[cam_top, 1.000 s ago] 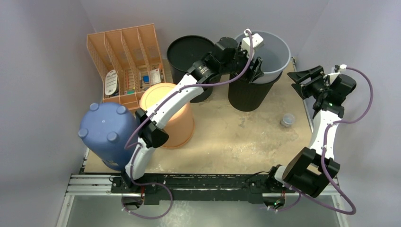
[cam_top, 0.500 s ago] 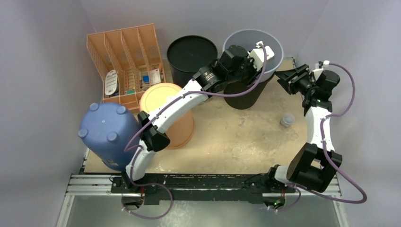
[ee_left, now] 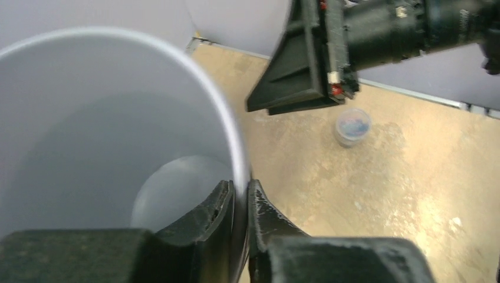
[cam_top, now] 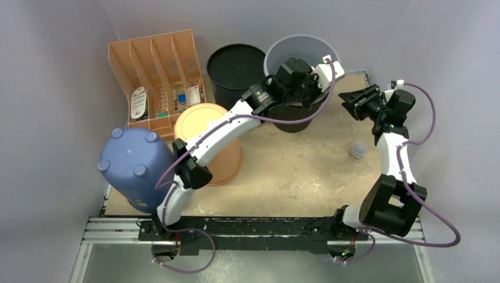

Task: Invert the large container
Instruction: Adjust the container in the container.

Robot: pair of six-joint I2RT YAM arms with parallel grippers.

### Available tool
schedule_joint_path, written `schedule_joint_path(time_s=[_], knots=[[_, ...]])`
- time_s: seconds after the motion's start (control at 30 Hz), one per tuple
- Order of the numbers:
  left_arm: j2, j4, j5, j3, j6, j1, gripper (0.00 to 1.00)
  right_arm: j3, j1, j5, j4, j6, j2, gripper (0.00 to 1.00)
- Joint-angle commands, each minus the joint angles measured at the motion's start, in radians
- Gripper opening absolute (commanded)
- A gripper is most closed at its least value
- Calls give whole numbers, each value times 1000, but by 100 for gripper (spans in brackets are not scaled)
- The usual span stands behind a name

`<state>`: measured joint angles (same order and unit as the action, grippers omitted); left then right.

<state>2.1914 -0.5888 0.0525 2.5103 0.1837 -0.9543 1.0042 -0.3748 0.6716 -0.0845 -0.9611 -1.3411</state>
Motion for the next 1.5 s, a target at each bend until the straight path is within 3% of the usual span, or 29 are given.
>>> schedule_joint_path(time_s=[0.0, 0.27, 0.83, 1.2, 1.47], knots=[[-6, -92, -34, -34, -13, -7, 1, -2, 4, 23, -58, 10, 61, 52], [-105, 8, -36, -136, -78, -18, 0, -147, 4, 128, -368, -98, 130, 55], [-290, 180, -102, -207, -190, -31, 0, -167, 4, 232, -338, -136, 238, 57], [-236, 68, -95, -151, -120, -75, 0, -225, 4, 292, -328, -132, 282, 55], [-169, -6, -125, -106, -75, -121, 0, -312, 7, 382, -537, -252, 252, 56]])
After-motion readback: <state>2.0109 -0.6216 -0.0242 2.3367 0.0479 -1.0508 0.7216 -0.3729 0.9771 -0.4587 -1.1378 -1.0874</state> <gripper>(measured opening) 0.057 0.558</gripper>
